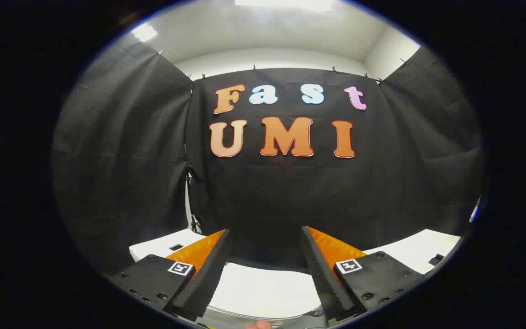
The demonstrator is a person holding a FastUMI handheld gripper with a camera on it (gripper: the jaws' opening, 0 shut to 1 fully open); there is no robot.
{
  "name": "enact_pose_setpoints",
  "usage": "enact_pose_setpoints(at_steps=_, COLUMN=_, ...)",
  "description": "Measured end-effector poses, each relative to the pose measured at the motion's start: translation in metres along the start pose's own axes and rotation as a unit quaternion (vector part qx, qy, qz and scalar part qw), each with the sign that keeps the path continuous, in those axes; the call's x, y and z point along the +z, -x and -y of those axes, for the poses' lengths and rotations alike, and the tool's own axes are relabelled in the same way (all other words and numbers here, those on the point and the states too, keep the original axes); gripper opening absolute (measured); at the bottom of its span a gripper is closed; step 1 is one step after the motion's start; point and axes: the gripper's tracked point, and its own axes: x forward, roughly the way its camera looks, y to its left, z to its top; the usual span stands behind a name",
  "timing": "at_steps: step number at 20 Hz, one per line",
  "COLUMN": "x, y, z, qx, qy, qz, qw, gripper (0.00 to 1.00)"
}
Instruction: Open the toilet lid.
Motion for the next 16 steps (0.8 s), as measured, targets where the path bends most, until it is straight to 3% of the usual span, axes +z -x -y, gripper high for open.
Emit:
enact_pose_setpoints(at_steps=8, x=0.000, y=0.044, z=-0.007, qx=0.013, qy=-0.020, qz=0.013, qw=1.000, gripper=0.97)
enact_pose_setpoints(at_steps=16, x=-0.001, y=0.043, z=-0.006, qx=0.018, qy=-0.007, qz=0.017, qw=1.000, gripper=0.98)
